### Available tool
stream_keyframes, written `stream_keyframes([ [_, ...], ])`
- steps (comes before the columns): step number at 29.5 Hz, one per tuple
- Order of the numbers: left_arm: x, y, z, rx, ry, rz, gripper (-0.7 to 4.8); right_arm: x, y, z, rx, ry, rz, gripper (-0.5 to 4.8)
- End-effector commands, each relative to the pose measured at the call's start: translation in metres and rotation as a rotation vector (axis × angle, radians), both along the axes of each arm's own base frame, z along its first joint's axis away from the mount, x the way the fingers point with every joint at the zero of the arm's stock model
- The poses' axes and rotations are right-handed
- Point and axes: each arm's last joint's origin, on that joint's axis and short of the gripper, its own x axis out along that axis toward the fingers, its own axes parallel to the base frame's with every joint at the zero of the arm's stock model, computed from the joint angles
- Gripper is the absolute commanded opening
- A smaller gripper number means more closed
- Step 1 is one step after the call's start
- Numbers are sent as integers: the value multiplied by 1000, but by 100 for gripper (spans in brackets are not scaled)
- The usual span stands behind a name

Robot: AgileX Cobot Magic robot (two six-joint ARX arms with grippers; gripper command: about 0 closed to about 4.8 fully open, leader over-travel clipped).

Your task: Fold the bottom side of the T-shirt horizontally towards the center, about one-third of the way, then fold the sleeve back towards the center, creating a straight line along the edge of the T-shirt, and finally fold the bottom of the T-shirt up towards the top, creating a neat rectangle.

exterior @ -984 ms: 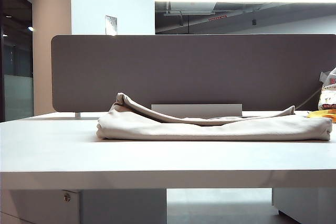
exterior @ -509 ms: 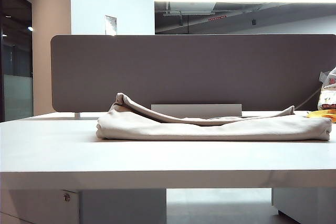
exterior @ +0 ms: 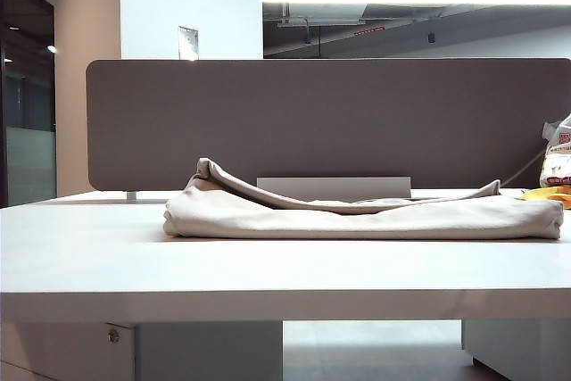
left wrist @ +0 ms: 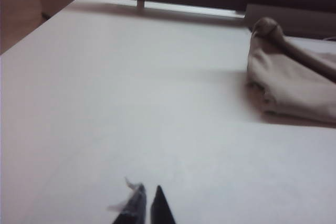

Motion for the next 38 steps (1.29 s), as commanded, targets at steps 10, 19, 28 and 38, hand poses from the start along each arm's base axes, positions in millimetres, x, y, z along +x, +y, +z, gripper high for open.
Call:
stream_keyframes([
  [10,0,0,-2,3,19,2,22,1,0,3,-5,-22,0,-5],
  [19,0,0,-2,3,18,2,22,1,0,3,-5,-22,0,-5],
  [28,0,0,-2,3,19,2,22,-4,1,9,-13,-75,7,-5],
  [38,0,0,-2,3,19,2,22,-21,13,30,-223,-385,-74,-5],
])
